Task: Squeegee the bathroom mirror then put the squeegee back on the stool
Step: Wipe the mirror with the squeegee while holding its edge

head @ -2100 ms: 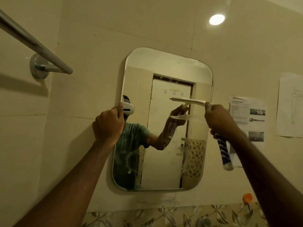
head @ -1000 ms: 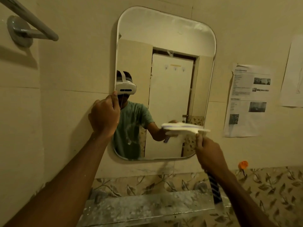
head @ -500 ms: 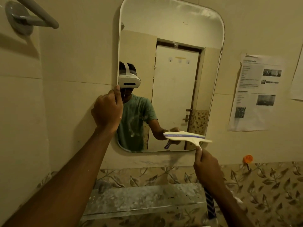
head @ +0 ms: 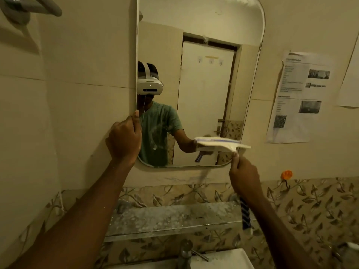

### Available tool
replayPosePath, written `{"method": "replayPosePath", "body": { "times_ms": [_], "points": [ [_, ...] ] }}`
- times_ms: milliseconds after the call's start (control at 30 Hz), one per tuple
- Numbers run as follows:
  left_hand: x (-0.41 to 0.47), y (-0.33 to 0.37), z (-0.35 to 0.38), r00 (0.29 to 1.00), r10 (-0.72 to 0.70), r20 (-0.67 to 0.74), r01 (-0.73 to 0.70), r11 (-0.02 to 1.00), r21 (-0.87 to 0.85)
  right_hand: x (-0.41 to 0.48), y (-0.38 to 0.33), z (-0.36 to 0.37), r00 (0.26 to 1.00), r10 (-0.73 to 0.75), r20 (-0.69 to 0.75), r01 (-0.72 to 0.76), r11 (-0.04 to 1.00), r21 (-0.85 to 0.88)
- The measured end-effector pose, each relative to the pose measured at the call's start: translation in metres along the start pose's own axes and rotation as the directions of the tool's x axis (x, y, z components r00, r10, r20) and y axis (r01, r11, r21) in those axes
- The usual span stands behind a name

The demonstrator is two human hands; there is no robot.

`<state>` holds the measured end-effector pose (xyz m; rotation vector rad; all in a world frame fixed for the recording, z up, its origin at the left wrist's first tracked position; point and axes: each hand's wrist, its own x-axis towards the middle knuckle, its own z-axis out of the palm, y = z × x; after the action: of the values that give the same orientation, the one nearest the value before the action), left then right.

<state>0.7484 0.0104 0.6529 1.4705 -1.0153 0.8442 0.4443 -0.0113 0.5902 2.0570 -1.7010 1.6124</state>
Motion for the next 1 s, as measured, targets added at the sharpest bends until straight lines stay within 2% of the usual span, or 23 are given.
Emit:
{"method": "replayPosePath", "body": {
  "times_ms": [200, 467, 600, 800, 1000],
  "points": [
    [-0.001, 0.000, -0.001, 0.999, -0.017, 0.037, 0.018, 1.000, -0.018, -0.053, 0.022, 0.020, 0.995, 0.069, 0.079, -0.067, 0.997, -0.035],
    [-0.002, 0.000, 0.000, 0.998, -0.043, 0.046, 0.046, 0.998, -0.050, 0.006, -0.008, -0.011, 0.999, -0.025, -0.021, 0.025, 1.000, -0.003],
    [-0.002, 0.000, 0.000, 0.998, -0.045, 0.049, 0.048, 0.997, -0.055, -0.025, 0.011, 0.009, 1.000, 0.005, 0.027, -0.006, 1.000, 0.020],
    [-0.002, 0.001, -0.001, 0.996, -0.059, 0.072, 0.063, 0.997, -0.051, -0.052, 0.028, 0.015, 0.994, 0.046, 0.096, -0.043, 0.998, -0.035],
    [-0.002, 0.003, -0.003, 0.995, -0.073, 0.061, 0.077, 0.995, -0.066, -0.014, 0.005, -0.001, 1.000, 0.006, 0.024, -0.006, 1.000, 0.001]
  ]
}}
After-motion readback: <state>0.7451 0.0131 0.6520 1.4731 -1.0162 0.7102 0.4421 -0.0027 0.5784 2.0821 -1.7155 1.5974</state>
